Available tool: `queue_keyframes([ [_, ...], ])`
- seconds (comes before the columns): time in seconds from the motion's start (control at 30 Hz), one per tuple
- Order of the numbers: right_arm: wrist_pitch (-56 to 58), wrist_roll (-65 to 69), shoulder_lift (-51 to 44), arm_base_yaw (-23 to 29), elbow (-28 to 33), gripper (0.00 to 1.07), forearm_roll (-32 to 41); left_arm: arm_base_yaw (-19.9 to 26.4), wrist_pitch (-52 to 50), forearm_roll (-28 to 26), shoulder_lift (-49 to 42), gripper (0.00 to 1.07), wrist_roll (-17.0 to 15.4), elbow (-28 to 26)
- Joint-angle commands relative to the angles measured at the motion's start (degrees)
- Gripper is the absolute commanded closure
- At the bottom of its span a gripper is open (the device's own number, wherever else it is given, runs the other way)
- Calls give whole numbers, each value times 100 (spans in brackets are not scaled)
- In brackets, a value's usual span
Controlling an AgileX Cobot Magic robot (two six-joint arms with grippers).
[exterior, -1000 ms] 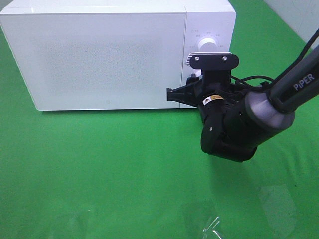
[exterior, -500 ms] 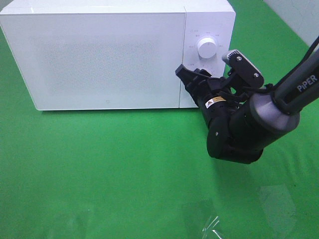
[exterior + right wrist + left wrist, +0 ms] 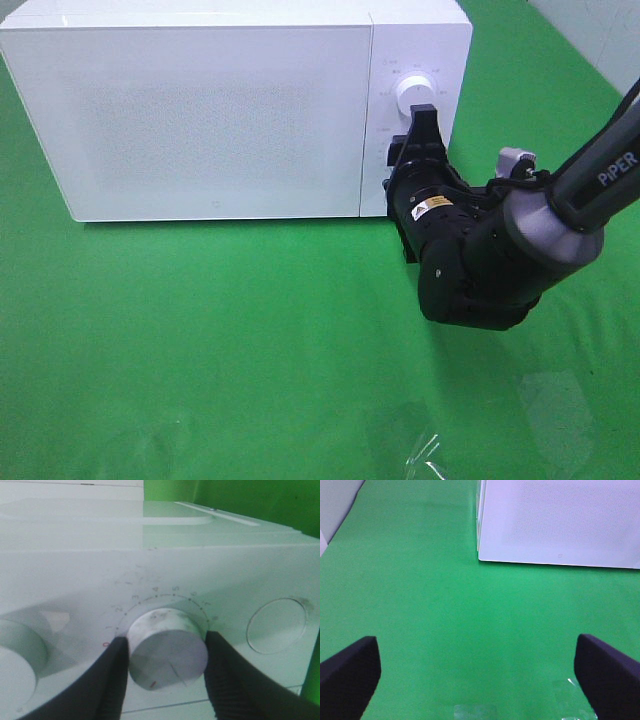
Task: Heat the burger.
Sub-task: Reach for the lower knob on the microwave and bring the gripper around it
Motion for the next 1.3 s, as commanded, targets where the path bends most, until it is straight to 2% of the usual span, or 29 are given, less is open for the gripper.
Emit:
queue_keyframes([
  [0.03, -1467, 510, -115, 80, -338, 107, -1656, 6, 6, 11, -86, 9, 0, 17],
  [0.73, -1467, 378, -115, 80, -338, 106, -1369, 6, 6, 11, -86, 9, 0, 17],
  [0.9, -1467, 69, -115, 80, -338, 96, -1049, 6, 6, 11, -86, 9, 0, 17],
  [0.93, -1467, -80, -115, 80, -338, 90, -928, 6, 6, 11, -86, 9, 0, 17],
  [0.97, -1467, -80, -115, 80, -338, 90, -928, 6, 6, 11, -86, 9, 0, 17],
  [1.0, -1467, -212, -115, 80, -338, 81, -791, 6, 6, 11, -86, 9, 0, 17],
  [1.03, -1467, -212, -115, 80, -338, 81, -791, 6, 6, 11, -86, 9, 0, 17],
  [1.1, -1467, -504, -115, 80, -338, 69, -550, 6, 6, 11, -86, 9, 0, 17],
  [1.13, -1467, -504, -115, 80, -338, 69, -550, 6, 6, 11, -86, 9, 0, 17],
  [1.17, -1467, -722, -115, 80, -338, 63, -344, 6, 6, 11, -86, 9, 0, 17],
  [1.27, -1461, -819, -115, 80, -338, 61, -235, 6, 6, 11, -86, 9, 0, 17],
  [1.3, -1461, -1100, -115, 80, -338, 56, 80, 6, 6, 11, -86, 9, 0, 17],
])
